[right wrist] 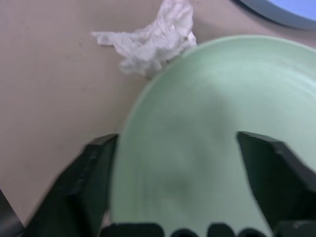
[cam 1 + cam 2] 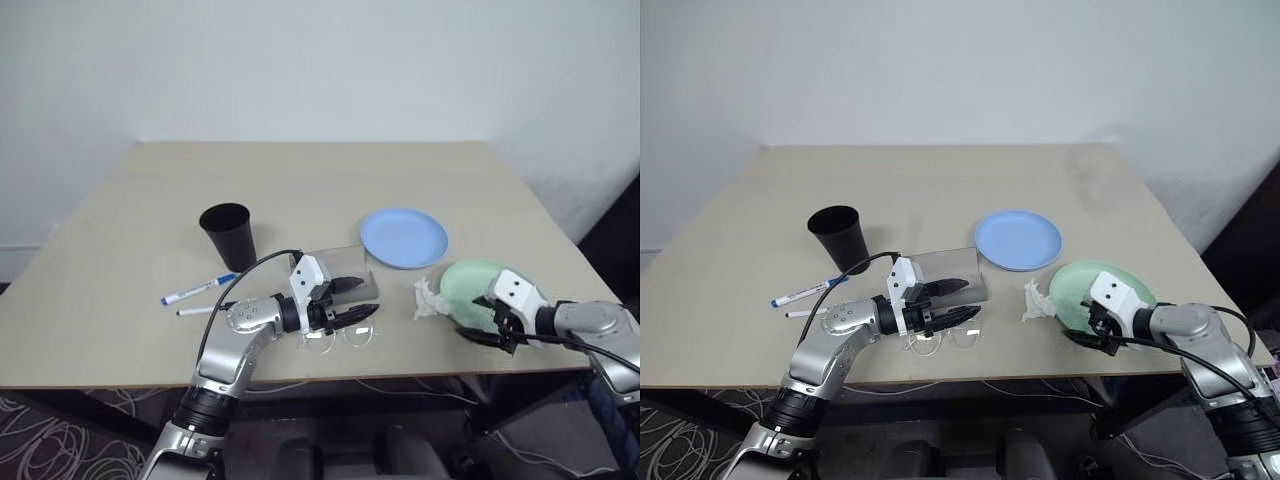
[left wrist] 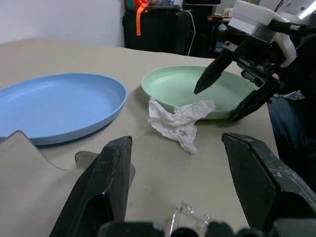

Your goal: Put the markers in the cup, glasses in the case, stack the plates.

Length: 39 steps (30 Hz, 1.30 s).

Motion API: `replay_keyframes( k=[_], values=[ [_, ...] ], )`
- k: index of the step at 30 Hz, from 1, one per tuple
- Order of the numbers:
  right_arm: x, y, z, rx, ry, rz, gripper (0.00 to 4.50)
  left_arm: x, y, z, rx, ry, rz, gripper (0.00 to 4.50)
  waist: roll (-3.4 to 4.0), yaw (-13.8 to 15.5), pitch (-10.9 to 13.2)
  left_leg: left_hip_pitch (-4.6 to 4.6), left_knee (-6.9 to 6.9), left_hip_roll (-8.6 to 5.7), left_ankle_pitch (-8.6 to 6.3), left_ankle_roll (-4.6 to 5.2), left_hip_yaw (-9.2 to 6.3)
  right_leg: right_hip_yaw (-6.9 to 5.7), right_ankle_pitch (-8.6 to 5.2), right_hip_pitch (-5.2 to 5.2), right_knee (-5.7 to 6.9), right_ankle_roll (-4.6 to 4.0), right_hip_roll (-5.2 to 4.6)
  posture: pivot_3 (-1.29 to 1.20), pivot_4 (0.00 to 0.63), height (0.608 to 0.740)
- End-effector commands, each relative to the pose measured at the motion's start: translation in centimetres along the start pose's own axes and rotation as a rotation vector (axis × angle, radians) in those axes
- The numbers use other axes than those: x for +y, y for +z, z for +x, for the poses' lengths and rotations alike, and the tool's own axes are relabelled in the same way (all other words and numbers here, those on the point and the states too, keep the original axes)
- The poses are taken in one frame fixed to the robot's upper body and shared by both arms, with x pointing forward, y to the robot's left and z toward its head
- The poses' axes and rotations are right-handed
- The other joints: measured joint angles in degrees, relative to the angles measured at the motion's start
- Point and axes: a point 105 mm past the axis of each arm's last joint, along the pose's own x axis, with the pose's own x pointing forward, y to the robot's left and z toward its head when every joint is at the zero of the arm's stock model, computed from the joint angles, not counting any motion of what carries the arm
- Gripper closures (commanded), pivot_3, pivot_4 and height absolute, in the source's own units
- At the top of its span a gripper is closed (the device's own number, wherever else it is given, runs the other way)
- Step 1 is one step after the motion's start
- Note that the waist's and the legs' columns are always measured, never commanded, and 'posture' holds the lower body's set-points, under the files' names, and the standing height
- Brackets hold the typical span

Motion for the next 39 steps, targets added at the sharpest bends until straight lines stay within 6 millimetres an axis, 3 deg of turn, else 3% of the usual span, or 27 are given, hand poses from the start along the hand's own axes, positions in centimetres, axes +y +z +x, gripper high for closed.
replay_keyframes(
  k=[1,8,20,27,39],
  values=[
    [-1.4,1.6,-0.7,-0.018,-0.066,-0.049,1.94,-0.3,1.4,0.4,-0.034,-0.018,0.041,1.44,0.0,0.0,0.0,0.0,0.0,0.0,0.0,0.01,0.0,0.0,0.0,0.0,0.0,0.0,0.0,0.0,0.0,0.721],
    [-2.1,1.3,-0.6,0.005,-0.096,-0.058,4.43,-0.4,1.3,0.5,-0.031,-0.018,0.043,1.44,-0.01,0.0,0.0,-0.01,0.0,0.0,0.01,0.01,0.0,0.01,0.0,-0.01,0.0,0.0,0.0,0.0,0.0,0.721],
    [-3.2,-0.1,0.1,0.041,-0.146,-0.056,4.47,-0.3,1.2,0.4,-0.026,-0.004,0.05,1.44,-0.02,0.0,0.0,0.02,0.06,-0.01,0.0,0.0,-0.01,0.03,0.0,0.04,-0.01,0.0,-0.01,0.0,0.0,0.721],
    [-5.3,-0.8,0.1,0.075,-0.242,-0.059,4.47,-0.2,1.1,0.3,-0.023,0.001,0.051,1.44,-0.05,0.0,0.0,0.04,0.12,0.0,0.0,0.0,0.01,0.07,0.0,0.05,-0.01,0.0,-0.01,0.0,0.0,0.721],
    [-9.5,2.3,-0.5,-0.009,-0.364,-0.167,4.47,0.2,1.3,0.2,-0.018,0.01,0.068,1.44,0.0,-0.1,0.0,-0.03,-0.01,-0.02,0.11,0.24,0.02,0.09,0.0,-0.05,0.02,0.01,0.04,0.0,0.0,0.721]
  ],
)
